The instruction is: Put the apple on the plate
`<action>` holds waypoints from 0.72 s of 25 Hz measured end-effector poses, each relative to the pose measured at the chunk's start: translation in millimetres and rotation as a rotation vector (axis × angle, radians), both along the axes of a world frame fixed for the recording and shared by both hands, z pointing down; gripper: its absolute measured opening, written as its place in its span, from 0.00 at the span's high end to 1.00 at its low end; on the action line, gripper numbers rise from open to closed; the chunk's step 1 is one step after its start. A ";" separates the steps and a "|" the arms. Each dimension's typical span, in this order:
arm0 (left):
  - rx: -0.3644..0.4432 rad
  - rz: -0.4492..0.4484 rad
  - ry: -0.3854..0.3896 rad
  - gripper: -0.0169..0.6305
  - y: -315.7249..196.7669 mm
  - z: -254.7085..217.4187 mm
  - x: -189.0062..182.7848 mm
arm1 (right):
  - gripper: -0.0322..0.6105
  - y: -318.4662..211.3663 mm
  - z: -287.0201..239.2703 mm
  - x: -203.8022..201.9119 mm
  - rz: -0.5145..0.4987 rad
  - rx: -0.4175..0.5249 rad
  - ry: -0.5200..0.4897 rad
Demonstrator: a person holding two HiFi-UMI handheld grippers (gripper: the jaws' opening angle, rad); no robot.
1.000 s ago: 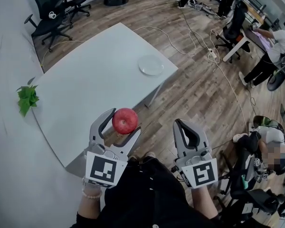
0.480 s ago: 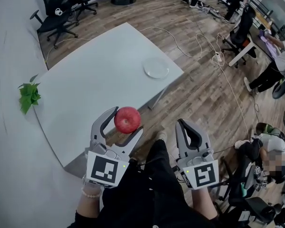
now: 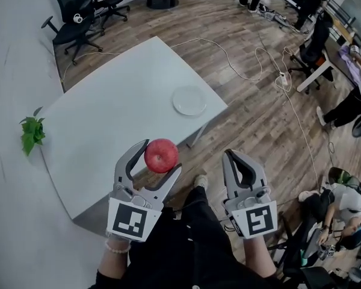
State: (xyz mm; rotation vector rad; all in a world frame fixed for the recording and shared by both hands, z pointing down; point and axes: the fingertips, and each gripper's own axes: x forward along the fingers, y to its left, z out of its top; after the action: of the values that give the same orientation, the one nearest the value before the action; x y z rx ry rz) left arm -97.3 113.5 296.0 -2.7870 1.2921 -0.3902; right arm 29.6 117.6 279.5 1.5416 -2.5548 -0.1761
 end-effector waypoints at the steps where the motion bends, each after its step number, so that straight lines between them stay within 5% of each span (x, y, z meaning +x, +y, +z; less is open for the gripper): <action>1: -0.005 -0.006 -0.005 0.42 -7.4 1.3 6.7 | 0.89 -8.0 1.0 7.6 -0.003 -0.001 -0.003; 18: -0.028 -0.134 -0.051 0.42 -111.6 3.1 118.5 | 0.89 -123.1 9.7 108.9 -0.202 -0.035 0.052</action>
State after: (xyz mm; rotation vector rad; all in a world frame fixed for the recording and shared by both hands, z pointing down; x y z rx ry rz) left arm 21.2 1.9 299.1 -2.7021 1.4779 -0.4861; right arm 138.5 -5.5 289.2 1.2489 -2.6539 -0.1910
